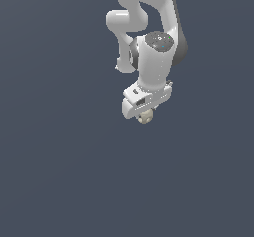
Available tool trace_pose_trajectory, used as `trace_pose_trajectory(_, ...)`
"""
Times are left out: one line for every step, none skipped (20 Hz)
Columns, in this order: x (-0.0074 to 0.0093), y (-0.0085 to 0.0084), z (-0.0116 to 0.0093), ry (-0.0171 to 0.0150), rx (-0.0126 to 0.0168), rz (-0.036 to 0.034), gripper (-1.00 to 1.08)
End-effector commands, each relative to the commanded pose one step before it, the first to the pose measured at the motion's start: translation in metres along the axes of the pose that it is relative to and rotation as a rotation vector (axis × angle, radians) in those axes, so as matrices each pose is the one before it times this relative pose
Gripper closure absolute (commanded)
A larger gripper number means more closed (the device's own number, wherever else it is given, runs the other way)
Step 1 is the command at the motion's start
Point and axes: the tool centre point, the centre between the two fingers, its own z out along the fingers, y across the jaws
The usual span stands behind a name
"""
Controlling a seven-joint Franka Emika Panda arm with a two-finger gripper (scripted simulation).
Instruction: Pick up the object and move it to a goal position.
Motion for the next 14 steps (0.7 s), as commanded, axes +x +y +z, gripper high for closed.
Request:
trace_pose_trajectory(0.01634, -0.01561, -0.02256, -0.00063, 0.00010, 0.00068, 1.08)
trace_pose_trajectory(0.00672, -0.00601, -0.00880, 0.00000, 0.00000, 0.00000, 1.08)
trace_pose_trajectory(0.00674, -0.00597, -0.00876, 0.00000, 0.00000, 0.00000, 1.08)
trace_pose_trajectory(0.00667, -0.00586, -0.00861, 0.00000, 0.00000, 0.00000, 1.08)
trace_pose_trajectory(0.00624, -0.00516, -0.00822, 0.00021, 0.00044, 0.00049, 1.08)
trace_pose_trajectory(0.00612, -0.00527, -0.00778, 0.00000, 0.00000, 0.00000, 1.08)
trace_pose_trajectory(0.00587, -0.00500, -0.00741, 0.00000, 0.00000, 0.00000, 1.08)
trace_pose_trajectory(0.00565, -0.00476, -0.00707, 0.00000, 0.00000, 0.00000, 1.08)
trace_pose_trajectory(0.00540, -0.00450, -0.00670, 0.00000, 0.00000, 0.00000, 1.08)
trace_pose_trajectory(0.00494, -0.00387, -0.00623, 0.00016, 0.00037, 0.00028, 1.08)
trace_pose_trajectory(0.00466, -0.00380, -0.00570, 0.00000, 0.00000, 0.00000, 1.08)
trace_pose_trajectory(0.00430, -0.00347, -0.00521, 0.00000, 0.00000, 0.00000, 1.08)
trace_pose_trajectory(0.00395, -0.00314, -0.00474, 0.00000, 0.00000, 0.00000, 1.08)
trace_pose_trajectory(0.00362, -0.00282, -0.00429, 0.00000, 0.00000, 0.00000, 1.08)
